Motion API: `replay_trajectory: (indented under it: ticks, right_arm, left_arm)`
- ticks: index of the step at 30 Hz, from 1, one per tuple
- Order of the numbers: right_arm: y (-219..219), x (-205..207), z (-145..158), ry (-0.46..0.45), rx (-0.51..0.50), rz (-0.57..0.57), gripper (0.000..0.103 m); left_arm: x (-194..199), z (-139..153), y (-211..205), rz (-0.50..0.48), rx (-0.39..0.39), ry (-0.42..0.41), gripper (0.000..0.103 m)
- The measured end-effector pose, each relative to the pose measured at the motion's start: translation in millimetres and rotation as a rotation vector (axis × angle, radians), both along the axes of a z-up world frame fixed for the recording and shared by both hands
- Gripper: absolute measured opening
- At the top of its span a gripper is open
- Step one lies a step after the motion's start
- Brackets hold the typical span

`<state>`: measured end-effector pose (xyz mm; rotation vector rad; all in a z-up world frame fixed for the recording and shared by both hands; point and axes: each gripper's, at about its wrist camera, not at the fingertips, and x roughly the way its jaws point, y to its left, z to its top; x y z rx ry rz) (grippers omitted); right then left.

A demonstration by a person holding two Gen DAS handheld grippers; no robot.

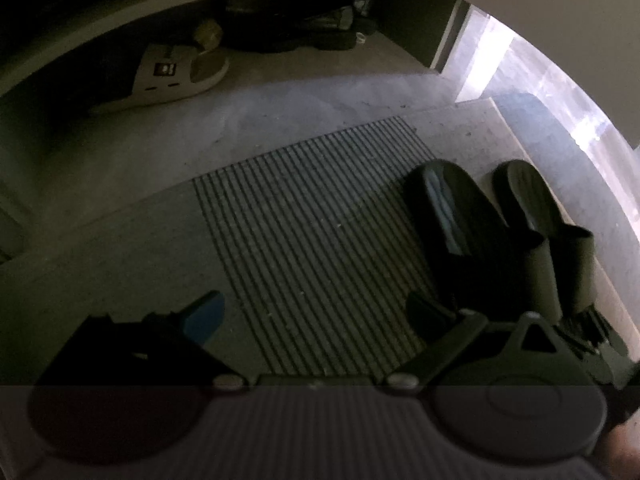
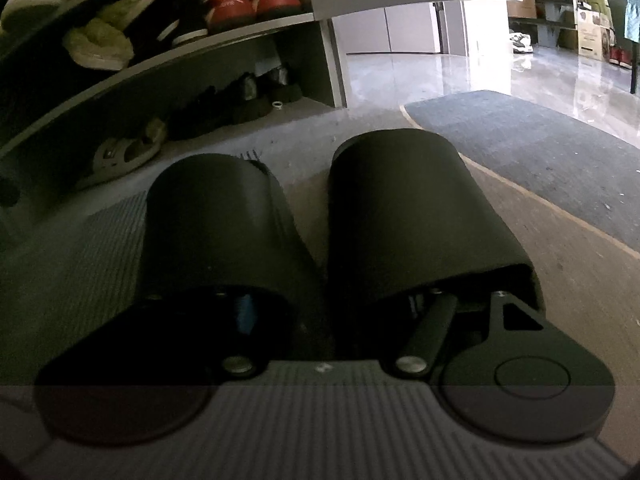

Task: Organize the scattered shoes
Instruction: 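Set the black slides on a lower cabinet shelf and open the right tool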

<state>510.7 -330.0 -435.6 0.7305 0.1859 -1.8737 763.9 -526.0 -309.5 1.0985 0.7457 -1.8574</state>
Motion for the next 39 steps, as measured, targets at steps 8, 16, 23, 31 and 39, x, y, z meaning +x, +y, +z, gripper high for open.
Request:
replay_trajectory:
  ticks: [8, 16, 23, 31, 39]
  right_arm:
    - [-16.9, -4.5, 34.1, 0.055, -0.051, 0.023, 0.038]
    - [-45.4, -15.6, 44.2, 0.011, 0.007, 0.191, 0.035]
    - [-55.2, -32.4, 85.1, -0.326, -0.086, 0.116, 0.029]
    - [-103.2, 7.7, 117.5, -0.468, -0.179, 0.298, 0.027]
    - [-198.4, 91.2, 170.3, -0.504, -0.290, 0.649, 0.027]
  left_arm:
    - [13.5, 0.0, -3.2, 0.040, -0.003, -0.016, 0.098]
    - [30.1, 6.4, -1.5, 0.041, -0.028, -0.037, 0.098]
    - [58.8, 7.6, -9.6, 0.139, -0.019, -0.042, 0.098]
    - [80.8, 18.1, -3.3, 0.150, -0.099, -0.080, 0.098]
    - [101.7, 17.1, 6.0, 0.186, -0.069, -0.092, 0.098]
